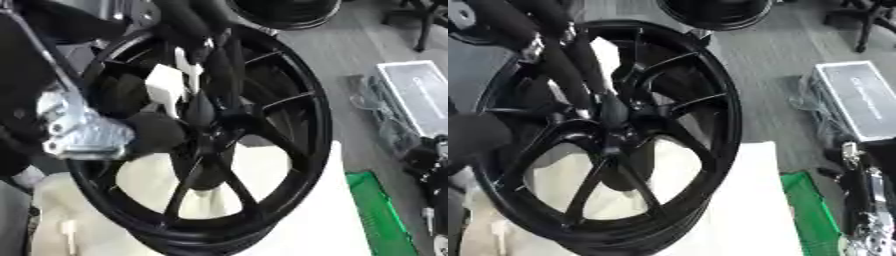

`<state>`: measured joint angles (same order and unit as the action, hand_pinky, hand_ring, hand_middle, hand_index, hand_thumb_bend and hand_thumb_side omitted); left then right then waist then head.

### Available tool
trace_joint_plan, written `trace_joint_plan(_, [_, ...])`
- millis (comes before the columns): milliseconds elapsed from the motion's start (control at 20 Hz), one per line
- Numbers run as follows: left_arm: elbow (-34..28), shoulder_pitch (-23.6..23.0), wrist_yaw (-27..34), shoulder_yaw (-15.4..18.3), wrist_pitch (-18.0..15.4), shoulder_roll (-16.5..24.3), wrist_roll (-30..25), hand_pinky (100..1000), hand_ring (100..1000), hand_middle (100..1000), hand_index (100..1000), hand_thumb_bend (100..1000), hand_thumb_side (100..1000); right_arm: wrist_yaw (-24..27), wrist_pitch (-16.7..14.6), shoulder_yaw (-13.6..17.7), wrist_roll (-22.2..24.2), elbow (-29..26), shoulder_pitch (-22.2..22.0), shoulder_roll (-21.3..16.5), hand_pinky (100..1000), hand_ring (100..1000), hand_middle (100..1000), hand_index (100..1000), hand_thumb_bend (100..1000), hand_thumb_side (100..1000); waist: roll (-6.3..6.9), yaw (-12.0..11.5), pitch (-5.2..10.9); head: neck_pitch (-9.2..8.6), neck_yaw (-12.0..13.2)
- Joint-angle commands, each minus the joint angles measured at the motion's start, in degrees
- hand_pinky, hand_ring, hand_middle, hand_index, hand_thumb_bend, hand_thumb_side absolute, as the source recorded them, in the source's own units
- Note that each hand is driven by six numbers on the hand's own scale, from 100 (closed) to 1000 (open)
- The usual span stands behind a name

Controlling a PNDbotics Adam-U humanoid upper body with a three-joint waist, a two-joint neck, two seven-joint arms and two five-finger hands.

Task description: Pull the pin out of the wheel hub.

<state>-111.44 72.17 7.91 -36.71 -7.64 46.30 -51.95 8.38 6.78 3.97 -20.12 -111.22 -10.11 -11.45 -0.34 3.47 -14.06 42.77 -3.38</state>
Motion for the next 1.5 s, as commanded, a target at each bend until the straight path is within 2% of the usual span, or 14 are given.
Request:
trace_joint_plan(50, [2.1,1.4,-3.0,-0.5,-1.3,-0.2,0.0,748,783,784,830,100,721,-0.2,-0.1,0.1,0.2,-1.6,-0.1,-1.6,651,778,607,757,100,797,-0.03,0.1,1.35,-0.13,0.1])
trace_joint_plan(250, [7.0,0.9,-8.9,-0.9,-2.9,-0.9,0.0,779,796,794,834,100,690,-0.2,0.0,0.0,0.3,-1.5,0.1,-1.6,651,778,608,757,100,800,0.06,0.1,1.29,-0.18,0.1])
trace_joint_plan(450, [12.3,0.3,-12.5,0.1,-4.6,-1.5,0.0,788,799,800,847,100,667,-0.1,-0.1,0.1,0.0,-1.4,0.2,-1.5,651,778,608,757,100,801,0.12,0.2,1.27,-0.12,0.1])
trace_joint_plan(750, [17.7,0.1,-14.7,0.7,-6.3,-2.5,0.0,783,791,782,842,100,643,0.2,0.0,0.1,-0.1,-1.1,0.4,-1.5,651,778,608,756,100,806,0.3,0.3,1.26,0.06,0.1])
trace_joint_plan(950, [20.7,-0.2,-15.6,0.7,-7.3,-2.9,0.0,779,775,761,840,100,667,0.3,0.1,0.2,-0.1,-0.9,0.4,-1.6,651,778,608,756,100,807,0.39,0.4,1.25,0.11,0.0])
trace_joint_plan(1000, [21.3,-0.4,-15.7,0.7,-7.6,-2.9,0.0,780,772,753,829,131,694,0.3,0.1,0.2,-0.1,-0.9,0.4,-1.6,651,778,608,756,100,808,0.42,0.5,1.25,0.15,-0.1])
trace_joint_plan(1100, [21.5,-0.6,-15.5,0.5,-8.8,-2.7,0.0,784,763,720,810,295,802,0.4,0.2,0.2,-0.2,-0.7,0.5,-1.5,651,778,609,756,100,812,0.48,0.5,1.23,0.21,-0.1])
trace_joint_plan(1200, [20.9,-0.8,-15.2,0.5,-10.3,-2.3,0.0,783,750,693,797,376,837,0.4,0.3,0.2,-0.2,-0.6,0.5,-1.5,651,779,609,756,100,813,0.52,0.5,1.19,0.28,-0.2])
trace_joint_plan(1300, [20.2,-1.1,-15.2,0.9,-11.6,-1.7,0.0,786,744,665,783,398,795,0.4,0.3,0.2,-0.2,-0.5,0.6,-1.4,651,779,609,756,100,815,0.53,0.5,1.13,0.35,-0.2])
trace_joint_plan(1350, [19.9,-1.3,-15.3,1.1,-12.1,-1.4,0.0,785,738,648,765,393,733,0.4,0.4,0.2,-0.2,-0.4,0.6,-1.4,651,779,609,756,100,815,0.54,0.5,1.09,0.37,-0.3])
trace_joint_plan(1500, [19.5,-1.8,-15.9,1.5,-12.7,-0.8,0.0,781,732,639,776,401,739,0.4,0.4,0.2,-0.3,-0.3,0.7,-1.4,651,779,609,756,100,816,0.51,0.4,0.98,0.3,-0.5])
